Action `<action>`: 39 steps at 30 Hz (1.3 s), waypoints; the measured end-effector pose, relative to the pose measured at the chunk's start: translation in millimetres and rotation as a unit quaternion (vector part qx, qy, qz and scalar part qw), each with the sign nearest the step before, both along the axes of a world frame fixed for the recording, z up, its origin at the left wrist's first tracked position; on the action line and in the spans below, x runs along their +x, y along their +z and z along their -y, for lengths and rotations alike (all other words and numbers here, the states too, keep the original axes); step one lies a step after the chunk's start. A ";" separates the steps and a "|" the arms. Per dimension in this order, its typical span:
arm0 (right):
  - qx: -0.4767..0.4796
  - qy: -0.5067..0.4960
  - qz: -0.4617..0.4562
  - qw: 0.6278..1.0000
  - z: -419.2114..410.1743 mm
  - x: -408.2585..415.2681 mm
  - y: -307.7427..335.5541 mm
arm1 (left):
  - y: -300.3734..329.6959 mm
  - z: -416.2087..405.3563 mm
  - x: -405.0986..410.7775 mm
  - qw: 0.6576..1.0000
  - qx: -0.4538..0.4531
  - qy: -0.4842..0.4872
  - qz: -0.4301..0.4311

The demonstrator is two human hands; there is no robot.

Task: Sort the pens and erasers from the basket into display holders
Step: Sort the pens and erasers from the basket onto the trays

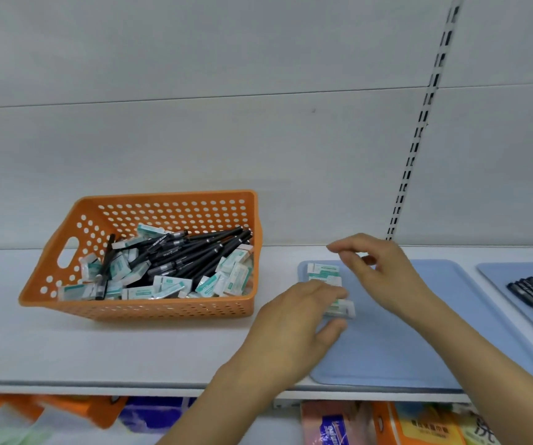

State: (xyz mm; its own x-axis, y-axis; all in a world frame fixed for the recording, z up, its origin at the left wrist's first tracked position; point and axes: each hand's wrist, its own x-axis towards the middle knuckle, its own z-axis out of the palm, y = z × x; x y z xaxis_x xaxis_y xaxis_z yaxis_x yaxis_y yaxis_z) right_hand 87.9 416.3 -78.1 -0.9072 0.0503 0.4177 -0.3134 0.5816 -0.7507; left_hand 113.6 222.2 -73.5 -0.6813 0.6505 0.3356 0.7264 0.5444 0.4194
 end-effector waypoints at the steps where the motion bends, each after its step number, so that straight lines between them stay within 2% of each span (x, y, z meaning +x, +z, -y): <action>1: -0.008 0.004 -0.022 1.000 10.2 5.7 6.2 | 9.7 8.5 8.4 0.999 0.010 -0.022 -0.025; 4: -0.024 0.022 -0.070 0.997 43.3 16.6 24.6 | 32.4 42.6 21.8 0.989 0.065 -0.070 -0.112; 7: 0.013 0.056 -0.111 0.992 78.6 19.2 45.3 | 43.3 88.3 6.9 0.987 0.090 -0.015 -0.135; 9: 0.104 0.092 -0.108 0.984 100.2 13.2 56.5 | 49.0 120.8 -13.4 0.993 0.038 0.055 -0.098; 12: 0.278 0.132 -0.022 0.951 127.4 -4.7 67.6 | 50.8 159.8 -51.2 0.989 -0.073 0.126 -0.032; 16: 0.426 0.169 0.113 0.882 154.0 -26.8 72.5 | 52.3 182.0 -89.7 0.969 -0.166 0.116 0.138; 18: 0.493 0.180 0.132 0.841 161.8 -35.4 72.4 | 53.2 183.3 -102.4 0.959 -0.229 0.088 0.142; 21: 0.550 0.176 0.132 0.805 168.7 -43.9 71.8 | 53.4 179.7 -115.6 0.954 -0.274 0.056 0.108; 23: 0.567 0.171 0.139 0.794 170.7 -47.2 70.1 | 51.9 179.3 -121.6 0.955 -0.269 0.046 0.115; 30: 0.572 0.187 0.124 0.789 172.8 -47.5 72.2 | 43.4 184.1 -124.8 0.962 -0.251 0.032 0.099; 35: 0.551 0.183 0.158 0.799 171.7 -49.7 69.9 | 43.4 188.9 -125.5 0.965 -0.228 0.022 0.130; 37: 0.558 0.181 0.141 0.797 170.5 -51.9 67.2 | 42.9 188.2 -124.7 0.965 -0.230 0.030 0.120; 39: 0.545 0.171 0.118 0.812 168.6 -52.0 66.1 | 43.0 188.1 -123.1 0.969 -0.217 0.034 0.114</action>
State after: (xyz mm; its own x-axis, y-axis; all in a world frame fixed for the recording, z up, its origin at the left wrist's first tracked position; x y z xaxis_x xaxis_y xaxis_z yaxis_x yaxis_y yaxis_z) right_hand 35.8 247.7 -12.0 -0.8512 -0.5051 -0.1426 -0.5192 0.8501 0.0881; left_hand -9.5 34.1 -30.5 -0.7522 0.6472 -0.1235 0.5977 0.7491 0.2857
